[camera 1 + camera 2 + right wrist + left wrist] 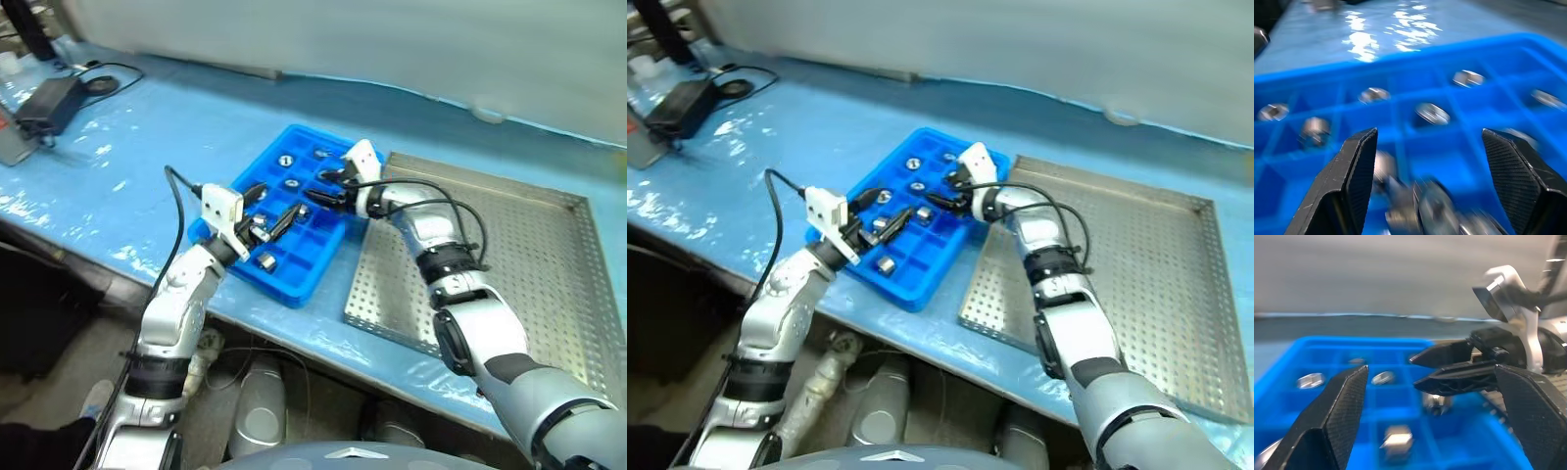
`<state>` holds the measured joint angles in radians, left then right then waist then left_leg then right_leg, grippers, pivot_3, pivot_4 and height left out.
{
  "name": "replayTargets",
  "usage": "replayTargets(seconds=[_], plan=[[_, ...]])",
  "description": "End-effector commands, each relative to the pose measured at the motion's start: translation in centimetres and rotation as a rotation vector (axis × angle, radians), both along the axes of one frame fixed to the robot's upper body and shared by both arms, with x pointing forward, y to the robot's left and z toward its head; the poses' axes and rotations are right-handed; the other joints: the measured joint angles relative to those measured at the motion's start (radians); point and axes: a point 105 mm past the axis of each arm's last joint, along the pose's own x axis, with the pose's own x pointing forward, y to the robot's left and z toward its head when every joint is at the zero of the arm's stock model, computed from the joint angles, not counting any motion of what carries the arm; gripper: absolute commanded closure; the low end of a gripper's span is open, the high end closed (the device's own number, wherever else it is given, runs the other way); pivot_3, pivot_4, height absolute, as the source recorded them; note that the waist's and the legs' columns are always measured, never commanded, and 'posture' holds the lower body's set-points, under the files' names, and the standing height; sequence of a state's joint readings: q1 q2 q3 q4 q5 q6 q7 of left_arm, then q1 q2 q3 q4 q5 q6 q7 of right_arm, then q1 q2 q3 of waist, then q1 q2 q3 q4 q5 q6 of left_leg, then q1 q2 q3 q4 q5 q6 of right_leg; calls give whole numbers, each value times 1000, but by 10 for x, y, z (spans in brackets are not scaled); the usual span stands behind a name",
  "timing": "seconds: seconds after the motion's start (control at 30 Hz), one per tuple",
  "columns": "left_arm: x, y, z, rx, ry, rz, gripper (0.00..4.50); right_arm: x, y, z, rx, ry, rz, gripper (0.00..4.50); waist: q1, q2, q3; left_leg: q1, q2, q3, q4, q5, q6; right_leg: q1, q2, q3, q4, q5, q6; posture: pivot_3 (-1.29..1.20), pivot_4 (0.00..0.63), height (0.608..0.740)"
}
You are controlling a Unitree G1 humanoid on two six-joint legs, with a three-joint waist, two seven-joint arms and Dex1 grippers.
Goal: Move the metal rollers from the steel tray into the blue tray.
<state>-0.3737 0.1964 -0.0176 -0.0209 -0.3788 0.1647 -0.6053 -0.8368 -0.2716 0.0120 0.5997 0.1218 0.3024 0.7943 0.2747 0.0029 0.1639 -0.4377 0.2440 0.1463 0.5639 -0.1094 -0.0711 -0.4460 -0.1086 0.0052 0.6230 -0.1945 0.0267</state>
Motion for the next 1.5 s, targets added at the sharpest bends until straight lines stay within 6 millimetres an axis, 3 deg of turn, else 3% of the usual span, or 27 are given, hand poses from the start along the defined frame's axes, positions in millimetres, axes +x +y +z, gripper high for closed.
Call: replayTargets(seconds=[0.03,0.2,0.33,0.73,0.87,1.27,1.5], plan=[[3,-31,6,-7,-39,-151,153,-11,-34,24,17,-72,-93,916,-56,0,0,0,-1,0,0,0,0,1,-1,0,-1,0,0,-75,150,740],[7,-62,6,-13,-41,-297,153,-35,-80,24,-16,-74,-242,916,-167,0,0,2,-1,1,-1,0,1,1,-1,1,-3,0,1,-213,150,740],[9,-78,6,-22,-43,-367,153,-51,-106,24,-35,-69,-337,916,-236,0,0,5,-1,4,-2,-2,5,1,1,5,-5,0,0,-293,150,740],[11,-102,5,-31,-58,-454,153,-77,-148,29,-87,-60,-482,916,-269,0,0,19,-3,27,0,-13,23,7,-1,24,-16,3,5,-379,150,740],[11,-103,6,-36,-65,-452,153,-74,-147,32,-89,-65,-479,916,-276,0,0,19,-3,28,0,-14,25,7,-1,25,-17,3,5,-370,150,740],[15,-86,4,-37,-70,-371,153,-58,-118,32,-59,-65,-378,916,-277,0,0,18,-3,29,0,-15,26,7,-1,25,-17,3,5,-266,150,740],[11,-78,1,-27,-65,-345,153,-54,-109,22,-66,-40,-330,916,-265,-1,0,18,-3,29,-1,-15,26,6,-1,24,-18,3,5,-222,150,740]])
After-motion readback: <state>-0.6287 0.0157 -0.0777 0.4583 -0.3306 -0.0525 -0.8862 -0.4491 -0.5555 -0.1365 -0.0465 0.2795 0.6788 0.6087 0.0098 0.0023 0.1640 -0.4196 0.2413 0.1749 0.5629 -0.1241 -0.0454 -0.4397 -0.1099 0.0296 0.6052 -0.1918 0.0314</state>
